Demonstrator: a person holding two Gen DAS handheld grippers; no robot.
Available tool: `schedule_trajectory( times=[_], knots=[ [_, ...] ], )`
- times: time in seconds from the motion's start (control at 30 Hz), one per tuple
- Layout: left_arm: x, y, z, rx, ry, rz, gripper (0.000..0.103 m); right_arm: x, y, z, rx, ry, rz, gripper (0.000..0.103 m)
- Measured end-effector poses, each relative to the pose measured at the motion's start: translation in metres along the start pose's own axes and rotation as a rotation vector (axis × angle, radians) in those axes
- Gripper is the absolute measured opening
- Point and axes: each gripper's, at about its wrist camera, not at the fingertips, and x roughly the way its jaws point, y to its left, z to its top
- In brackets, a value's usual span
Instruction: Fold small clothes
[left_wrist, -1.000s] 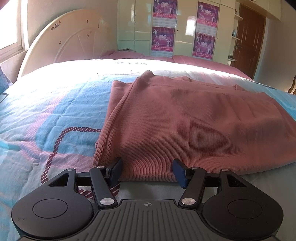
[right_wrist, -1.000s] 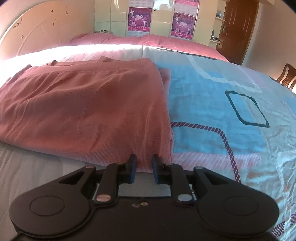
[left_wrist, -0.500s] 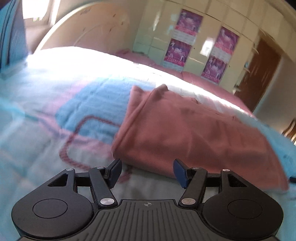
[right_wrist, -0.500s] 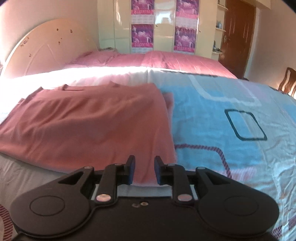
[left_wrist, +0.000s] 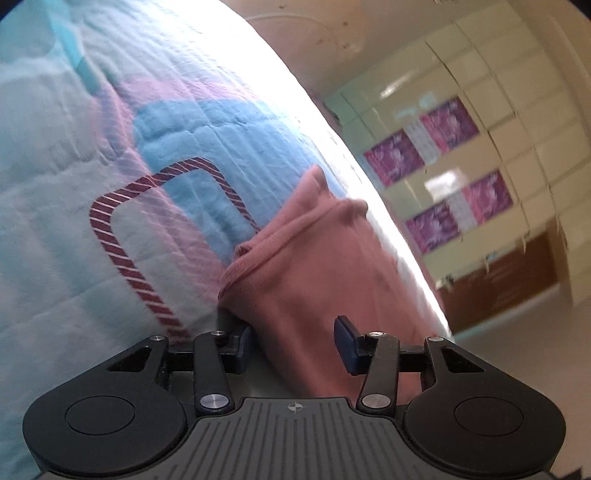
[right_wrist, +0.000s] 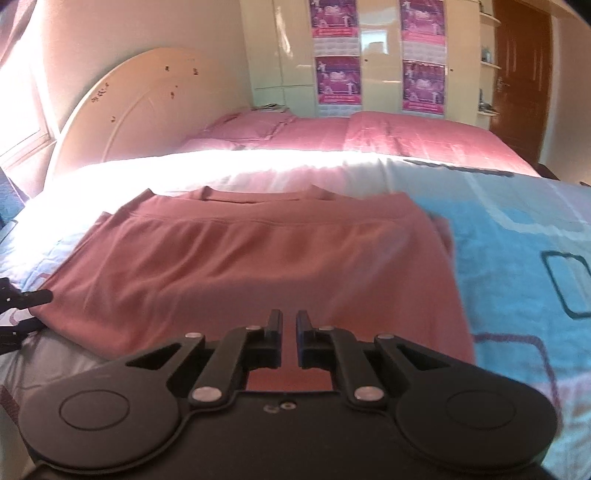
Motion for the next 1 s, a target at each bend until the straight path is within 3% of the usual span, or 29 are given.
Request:
schedule_trajectory(
  times=[0.23, 0.33, 0.4, 0.5, 0.57, 0.63, 0.83, 0.93, 1.0],
  knots=[
    [0.028, -0.002, 0.011, -0.054, -0.058, -0.028, 0.045, 0.029, 0.019, 0.017, -0.002, 0.010, 0.061, 0.006],
    [0.046, -0.004, 0.017, -0.051, -0.048, -0.002, 0.008, 0.044, 0.030, 0.022, -0.015, 0.014, 0.095, 0.005],
    [0.046, -0.005, 0.020, -0.087, -0.085, -0.062, 0.008, 0.053, 0.037, 0.025, -0.018, 0.016, 0.120, 0.005],
    [0.036, -0.015, 0.023, -0.044, -0.129, -0.144, 0.008, 0.061, 0.049, 0.028, -0.027, 0.003, 0.159, 0.005],
    [0.045, -0.010, 0.025, -0.029, -0.102, -0.107, 0.008, 0.066, 0.053, 0.026, -0.040, 0.004, 0.171, 0.005],
    [0.060, 0.000, 0.028, -0.060, -0.056, -0.061, 0.008, 0.086, 0.055, 0.020, -0.059, 0.081, 0.115, 0.002],
    [0.078, -0.008, 0.035, -0.054, -0.069, -0.059, 0.013, 0.079, 0.049, 0.024, -0.020, 0.037, 0.135, 0.003],
    [0.085, -0.006, 0.037, -0.089, -0.085, -0.068, 0.013, 0.092, 0.049, 0.020, -0.034, 0.086, 0.112, 0.000],
    [0.091, -0.011, 0.040, -0.077, -0.087, -0.068, 0.012, 0.088, 0.049, 0.021, -0.025, 0.065, 0.114, 0.002]
  ],
)
